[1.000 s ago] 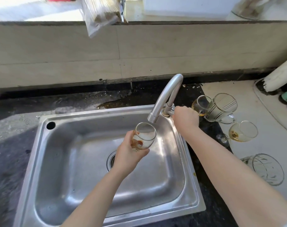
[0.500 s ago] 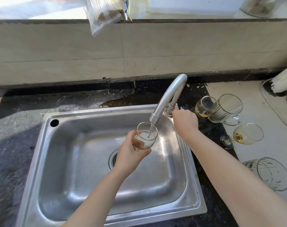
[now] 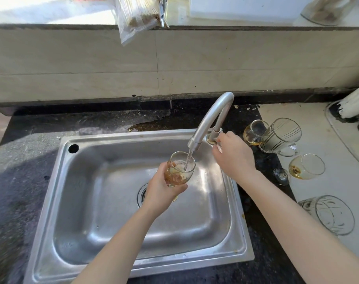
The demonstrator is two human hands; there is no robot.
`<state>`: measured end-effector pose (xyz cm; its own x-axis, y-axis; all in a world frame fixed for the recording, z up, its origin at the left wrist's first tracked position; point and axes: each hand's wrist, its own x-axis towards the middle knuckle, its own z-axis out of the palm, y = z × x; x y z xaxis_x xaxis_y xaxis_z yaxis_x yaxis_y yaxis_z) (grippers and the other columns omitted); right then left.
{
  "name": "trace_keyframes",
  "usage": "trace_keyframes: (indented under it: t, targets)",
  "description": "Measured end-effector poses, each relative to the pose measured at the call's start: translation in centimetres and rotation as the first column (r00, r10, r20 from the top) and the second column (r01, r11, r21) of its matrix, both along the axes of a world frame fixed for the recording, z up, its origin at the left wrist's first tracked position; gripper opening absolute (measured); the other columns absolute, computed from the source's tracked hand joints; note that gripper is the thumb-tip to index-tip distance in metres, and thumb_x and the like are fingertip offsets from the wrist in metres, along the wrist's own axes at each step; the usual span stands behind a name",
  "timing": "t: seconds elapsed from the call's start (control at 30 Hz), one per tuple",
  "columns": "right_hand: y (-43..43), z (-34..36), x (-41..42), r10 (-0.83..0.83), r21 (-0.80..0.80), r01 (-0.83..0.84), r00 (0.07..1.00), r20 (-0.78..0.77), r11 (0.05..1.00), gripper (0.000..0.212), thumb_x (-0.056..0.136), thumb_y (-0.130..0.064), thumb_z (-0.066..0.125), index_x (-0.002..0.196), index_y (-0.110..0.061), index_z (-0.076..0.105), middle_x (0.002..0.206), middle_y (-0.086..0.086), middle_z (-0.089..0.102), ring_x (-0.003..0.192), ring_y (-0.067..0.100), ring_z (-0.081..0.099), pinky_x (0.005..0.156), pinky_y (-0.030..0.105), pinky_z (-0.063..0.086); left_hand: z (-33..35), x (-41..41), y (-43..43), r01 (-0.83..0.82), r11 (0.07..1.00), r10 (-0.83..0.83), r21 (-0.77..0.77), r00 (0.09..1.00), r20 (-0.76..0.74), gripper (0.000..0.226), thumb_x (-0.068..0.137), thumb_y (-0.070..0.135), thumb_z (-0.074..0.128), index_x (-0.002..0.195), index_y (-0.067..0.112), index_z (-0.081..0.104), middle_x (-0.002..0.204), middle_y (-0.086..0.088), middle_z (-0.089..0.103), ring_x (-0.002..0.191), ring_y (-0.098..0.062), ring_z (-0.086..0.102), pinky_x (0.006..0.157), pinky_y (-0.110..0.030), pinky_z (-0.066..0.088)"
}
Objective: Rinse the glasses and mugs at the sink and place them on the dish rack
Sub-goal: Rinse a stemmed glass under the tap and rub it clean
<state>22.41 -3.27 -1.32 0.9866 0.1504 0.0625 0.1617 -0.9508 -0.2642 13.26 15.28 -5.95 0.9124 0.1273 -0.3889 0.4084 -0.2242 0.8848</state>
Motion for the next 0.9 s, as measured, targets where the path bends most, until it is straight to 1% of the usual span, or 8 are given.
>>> trace_keyframes:
  t: [0.1,0.27,0.4,0.47,0.53,0.67,0.8,0.9]
  targets:
    - [0.8,1.5,-2.4,0.009,0.463,0.166,0.936,-0.352,0.871,0.014,0.093,-0.025,0.054,0.095,-0.018,0.067,0.086,-0.007,0.06,0.081,0.013,0.055,0.069,0.025,0.041,0.2,0.0,-0.2,-0.009,1.0,0.009,-0.01,1.0,-0.018,0.052,0.068,0.015,0.083,0.108,0.033,0.056,0.097,0.012,0.069,0.09,-0.007,0.066,0.074,-0.02,0.051]
    - [1.9,1.1,-4.3,0.159,0.682,0.176,0.904,-0.398,0.71,0.018,0.093,-0.018,0.056,0.101,-0.022,0.071,0.106,-0.003,0.062,0.096,0.007,0.055,0.084,0.018,0.041,0.2,0.0,-0.2,0.015,0.999,-0.016,-0.049,1.0,-0.027,0.051,0.066,0.013,0.083,0.106,0.032,0.058,0.097,0.01,0.07,0.089,-0.008,0.067,0.081,-0.029,0.052]
    - [2.3,0.3,-4.7,0.275,0.697,0.135,0.853,-0.443,0.704,0.013,0.093,-0.029,0.058,0.099,-0.029,0.07,0.113,-0.008,0.053,0.112,0.006,0.049,0.093,0.022,0.04,0.4,0.2,-0.1,0.029,0.999,-0.031,-0.042,0.999,-0.036,0.051,0.065,0.012,0.082,0.104,0.036,0.059,0.096,0.009,0.071,0.089,-0.011,0.068,0.083,-0.033,0.054]
    - [2.6,0.1,-4.6,0.303,0.669,0.082,0.846,-0.438,0.739,0.013,0.094,-0.036,0.057,0.096,-0.031,0.068,0.112,-0.008,0.054,0.111,0.005,0.048,0.088,0.02,0.04,0.5,0.2,-0.1,0.042,0.997,-0.045,-0.062,0.998,-0.039,0.049,0.067,0.009,0.081,0.104,0.034,0.06,0.095,0.008,0.071,0.088,-0.013,0.068,0.082,-0.033,0.055]
    - [2.8,0.1,-4.3,0.3,0.651,0.066,0.849,-0.435,0.756,0.02,0.095,-0.04,0.053,0.09,-0.027,0.067,0.101,-0.007,0.058,0.102,0.005,0.052,0.081,0.019,0.04,0.7,0.2,-0.1,0.061,0.995,-0.064,-0.078,0.997,-0.047,0.043,0.071,0.008,0.08,0.103,0.03,0.062,0.093,0.006,0.072,0.085,-0.013,0.068,0.075,-0.026,0.053]
    - [2.7,-0.6,-4.1,0.221,0.695,0.204,0.855,-0.47,0.69,0.037,0.095,-0.045,0.05,0.078,-0.015,0.062,0.073,0.003,0.064,0.068,0.01,0.056,0.071,0.034,0.045,0.9,-0.1,-0.1,0.095,0.99,-0.108,-0.104,0.986,-0.129,0.037,0.076,0.011,0.077,0.109,0.019,0.063,0.081,0.003,0.069,0.064,-0.014,0.06,0.061,-0.018,0.047]
    - [3.9,-1.1,-4.7,0.256,0.65,0.14,0.841,-0.476,0.747,0.041,0.094,-0.047,0.051,0.077,-0.012,0.062,0.071,0.011,0.064,0.064,0.02,0.056,0.066,0.043,0.047,0.6,-0.9,0.7,0.113,0.979,-0.155,-0.171,0.955,-0.255,0.037,0.078,0.009,0.076,0.108,0.02,0.056,0.077,0.001,0.069,0.055,-0.013,0.059,0.06,-0.019,0.047]
    - [4.5,-0.5,-3.8,0.233,0.624,0.161,0.834,-0.5,0.765,0.04,0.095,-0.043,0.052,0.071,-0.011,0.056,0.059,-0.002,0.049,0.056,0.013,0.044,0.059,0.033,0.037,1.1,-1.0,1.4,0.13,0.974,-0.174,-0.185,0.954,-0.245,0.014,0.084,0.012,0.07,0.097,0.014,0.063,0.07,0.002,0.067,0.054,-0.01,0.057,0.054,-0.014,0.044]
